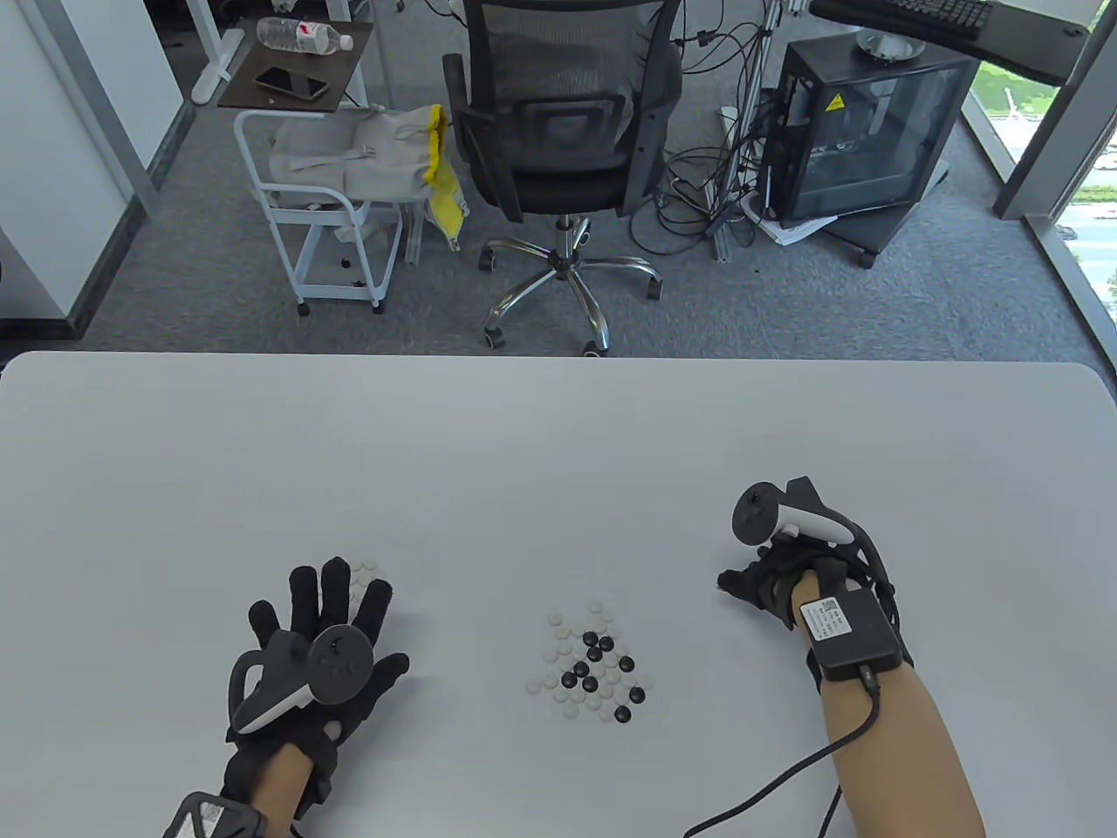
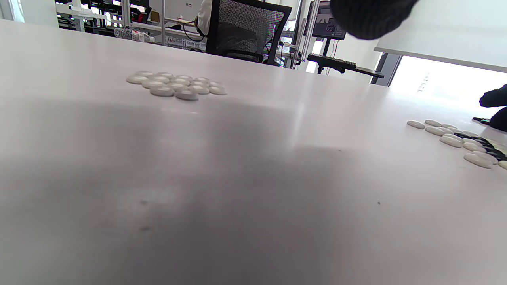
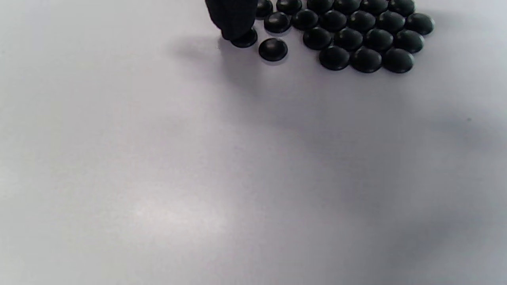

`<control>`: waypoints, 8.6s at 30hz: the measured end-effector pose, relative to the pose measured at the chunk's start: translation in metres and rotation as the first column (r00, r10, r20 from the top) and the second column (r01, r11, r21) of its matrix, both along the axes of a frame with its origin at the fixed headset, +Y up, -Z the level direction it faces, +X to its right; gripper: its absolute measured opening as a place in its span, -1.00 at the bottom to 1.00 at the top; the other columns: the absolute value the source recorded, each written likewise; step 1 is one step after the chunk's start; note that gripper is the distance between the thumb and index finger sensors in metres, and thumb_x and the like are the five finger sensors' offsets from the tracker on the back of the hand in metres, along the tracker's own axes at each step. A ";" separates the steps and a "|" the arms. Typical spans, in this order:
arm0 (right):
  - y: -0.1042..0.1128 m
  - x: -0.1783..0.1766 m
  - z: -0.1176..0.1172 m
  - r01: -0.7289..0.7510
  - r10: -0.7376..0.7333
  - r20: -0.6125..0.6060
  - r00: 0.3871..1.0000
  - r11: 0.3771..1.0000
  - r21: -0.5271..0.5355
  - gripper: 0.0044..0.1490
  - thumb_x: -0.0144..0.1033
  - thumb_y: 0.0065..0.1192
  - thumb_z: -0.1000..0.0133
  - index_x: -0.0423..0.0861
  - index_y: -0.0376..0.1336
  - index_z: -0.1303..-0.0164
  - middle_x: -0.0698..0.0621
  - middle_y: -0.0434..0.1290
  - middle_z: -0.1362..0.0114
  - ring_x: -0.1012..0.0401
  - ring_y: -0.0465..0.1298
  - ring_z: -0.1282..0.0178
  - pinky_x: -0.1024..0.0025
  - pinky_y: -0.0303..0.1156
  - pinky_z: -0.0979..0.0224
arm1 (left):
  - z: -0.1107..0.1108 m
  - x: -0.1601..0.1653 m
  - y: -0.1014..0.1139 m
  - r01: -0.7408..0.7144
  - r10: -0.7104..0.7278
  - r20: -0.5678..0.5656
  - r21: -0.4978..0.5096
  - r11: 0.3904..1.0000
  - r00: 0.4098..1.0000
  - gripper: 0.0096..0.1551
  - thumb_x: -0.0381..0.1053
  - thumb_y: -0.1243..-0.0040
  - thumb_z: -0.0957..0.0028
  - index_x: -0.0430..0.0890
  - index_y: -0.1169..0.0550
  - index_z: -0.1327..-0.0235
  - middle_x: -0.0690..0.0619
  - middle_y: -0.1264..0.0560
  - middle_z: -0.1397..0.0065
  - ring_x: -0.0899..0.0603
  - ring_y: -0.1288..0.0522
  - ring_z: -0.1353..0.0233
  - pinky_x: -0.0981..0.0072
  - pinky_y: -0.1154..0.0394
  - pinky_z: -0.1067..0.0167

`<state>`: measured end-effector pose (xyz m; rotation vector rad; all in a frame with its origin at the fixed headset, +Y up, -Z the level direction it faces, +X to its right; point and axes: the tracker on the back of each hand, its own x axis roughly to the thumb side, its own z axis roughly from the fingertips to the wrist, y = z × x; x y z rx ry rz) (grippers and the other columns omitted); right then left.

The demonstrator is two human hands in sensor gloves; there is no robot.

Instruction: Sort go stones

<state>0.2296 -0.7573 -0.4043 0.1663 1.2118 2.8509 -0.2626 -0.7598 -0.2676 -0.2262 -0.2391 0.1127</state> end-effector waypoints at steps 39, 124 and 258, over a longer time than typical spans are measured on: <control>0.024 -0.019 0.120 0.498 -0.218 -0.493 0.842 0.665 0.557 0.11 0.10 -0.17 -0.34 -0.40 -0.39 -0.73 -0.63 -0.46 -0.64 -0.52 -0.52 -0.48 -0.70 -0.49 -0.27 | 0.010 0.015 0.005 0.004 -0.008 0.056 0.067 0.998 0.998 0.00 0.34 0.17 -0.24 -0.04 0.23 -0.72 -0.35 0.56 -0.62 -0.51 0.64 -0.47 -0.69 0.54 -0.06; -0.001 -0.009 0.125 0.451 -0.264 -0.420 0.868 0.775 0.443 0.12 0.13 -0.29 -0.32 -0.42 -0.37 -0.76 -0.66 -0.55 -0.60 -0.55 -0.58 -0.45 -0.76 -0.54 -0.18 | -0.109 0.008 -0.003 -0.043 -0.091 -0.173 -0.645 0.763 0.981 -0.22 0.30 0.21 -0.04 0.21 -0.33 -0.62 -0.18 0.55 -0.59 -0.48 0.64 -0.45 -0.66 0.56 -0.05; 0.005 0.001 0.124 0.420 -0.269 -0.372 0.888 0.804 0.421 0.12 0.13 -0.28 -0.33 -0.43 -0.38 -0.77 -0.66 -0.57 -0.59 -0.55 -0.59 -0.43 -0.75 -0.54 -0.19 | -0.118 0.029 0.004 0.060 -0.144 -0.082 -0.633 0.772 0.986 -0.23 0.30 0.19 -0.06 0.17 -0.39 -0.60 -0.21 0.49 -0.63 -0.48 0.61 -0.46 -0.66 0.52 -0.09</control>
